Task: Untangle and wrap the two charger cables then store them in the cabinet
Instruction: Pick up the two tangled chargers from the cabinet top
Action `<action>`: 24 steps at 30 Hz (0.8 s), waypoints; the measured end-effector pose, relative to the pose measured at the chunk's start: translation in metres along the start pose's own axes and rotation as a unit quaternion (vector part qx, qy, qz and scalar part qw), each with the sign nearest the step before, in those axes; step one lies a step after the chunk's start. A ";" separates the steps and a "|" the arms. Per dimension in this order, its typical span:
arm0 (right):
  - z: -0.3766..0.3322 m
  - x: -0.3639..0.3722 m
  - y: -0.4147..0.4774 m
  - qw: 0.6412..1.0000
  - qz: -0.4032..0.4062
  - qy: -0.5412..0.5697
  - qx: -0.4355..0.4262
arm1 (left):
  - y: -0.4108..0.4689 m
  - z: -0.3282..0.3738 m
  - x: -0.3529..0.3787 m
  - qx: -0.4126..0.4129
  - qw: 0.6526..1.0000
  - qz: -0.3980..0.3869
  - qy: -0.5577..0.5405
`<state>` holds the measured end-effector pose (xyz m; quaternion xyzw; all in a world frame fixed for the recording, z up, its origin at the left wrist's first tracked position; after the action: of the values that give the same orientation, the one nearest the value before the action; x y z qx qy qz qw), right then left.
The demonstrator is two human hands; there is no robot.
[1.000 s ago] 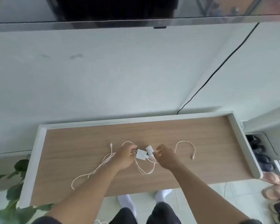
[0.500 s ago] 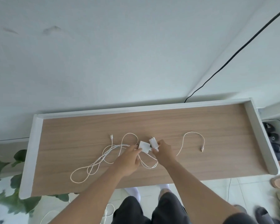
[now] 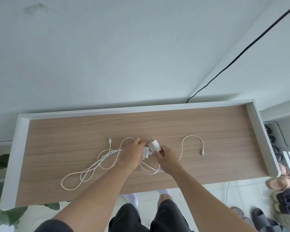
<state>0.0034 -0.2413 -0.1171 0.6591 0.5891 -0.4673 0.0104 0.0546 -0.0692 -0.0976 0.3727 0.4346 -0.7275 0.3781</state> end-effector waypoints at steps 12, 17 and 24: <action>-0.019 -0.066 -0.014 0.994 0.092 0.058 0.012 | -0.028 -0.069 -0.085 -0.179 0.944 0.188 -0.205; -0.015 -0.066 -0.019 0.995 0.093 0.019 0.015 | -0.057 -0.104 -0.157 -0.174 0.935 0.261 -0.165; -0.016 -0.027 -0.006 0.994 0.082 0.011 0.065 | -0.104 -0.125 -0.211 -0.147 0.937 0.285 -0.141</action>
<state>0.0121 -0.2517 -0.0881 0.7096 0.5018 -0.4946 -0.0003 0.0823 0.1276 0.0797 0.3143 0.3544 -0.5626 0.6776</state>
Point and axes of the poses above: each hand's wrist, its own y-axis towards the middle knuckle, its own x-axis out of the palm, z = x × y, the point moved 7 cm from there along y, towards the middle knuckle, and after that the axes turned 10 degrees about z, right-handed, at the moved point
